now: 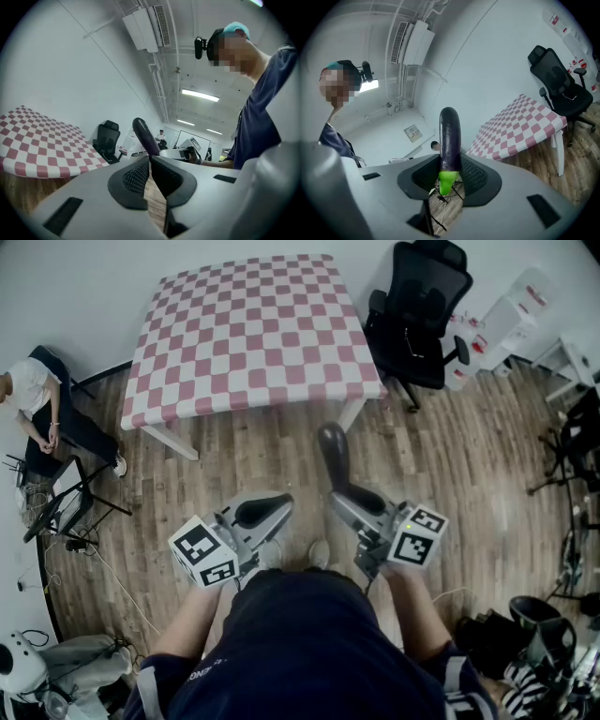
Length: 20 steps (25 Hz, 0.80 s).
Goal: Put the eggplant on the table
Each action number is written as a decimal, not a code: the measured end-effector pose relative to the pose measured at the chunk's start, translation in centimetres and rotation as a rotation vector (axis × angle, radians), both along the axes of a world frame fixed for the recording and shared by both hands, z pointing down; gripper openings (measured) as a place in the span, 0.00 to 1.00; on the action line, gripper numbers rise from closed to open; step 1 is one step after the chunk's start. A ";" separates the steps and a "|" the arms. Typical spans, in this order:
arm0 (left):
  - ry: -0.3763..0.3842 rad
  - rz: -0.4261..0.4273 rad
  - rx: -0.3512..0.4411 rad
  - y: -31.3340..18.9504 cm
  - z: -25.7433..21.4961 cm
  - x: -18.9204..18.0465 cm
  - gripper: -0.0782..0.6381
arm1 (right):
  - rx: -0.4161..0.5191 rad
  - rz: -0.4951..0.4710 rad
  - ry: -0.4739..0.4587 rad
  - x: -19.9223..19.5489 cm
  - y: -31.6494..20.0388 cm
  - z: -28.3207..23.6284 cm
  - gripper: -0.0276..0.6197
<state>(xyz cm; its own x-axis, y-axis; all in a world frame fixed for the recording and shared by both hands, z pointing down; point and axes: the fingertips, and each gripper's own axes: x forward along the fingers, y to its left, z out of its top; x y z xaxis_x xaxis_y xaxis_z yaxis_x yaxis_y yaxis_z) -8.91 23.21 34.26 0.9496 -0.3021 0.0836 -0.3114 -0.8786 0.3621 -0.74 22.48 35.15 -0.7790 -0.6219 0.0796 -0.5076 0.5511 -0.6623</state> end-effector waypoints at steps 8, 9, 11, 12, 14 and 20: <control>-0.004 -0.002 -0.003 -0.9 0.5 0.2 0.16 | -0.008 0.008 -0.010 0.2 -1.0 0.5 0.26; -0.004 -0.002 -0.003 -1.0 0.5 0.3 0.16 | -0.018 0.014 -0.014 0.4 -1.2 0.8 0.26; -0.004 -0.003 -0.004 -1.2 0.5 0.6 0.16 | -0.041 0.028 -0.026 0.9 -1.6 1.2 0.27; -0.005 -0.004 -0.004 -1.2 0.6 0.7 0.16 | -0.049 0.031 -0.033 1.1 -1.7 1.4 0.27; -0.007 -0.008 -0.003 -1.3 0.6 0.9 0.16 | -0.055 0.027 -0.037 1.3 -1.8 1.5 0.27; -0.004 -0.021 0.021 -1.5 -0.1 2.6 0.16 | -0.051 0.008 -0.030 2.9 -1.7 1.6 0.27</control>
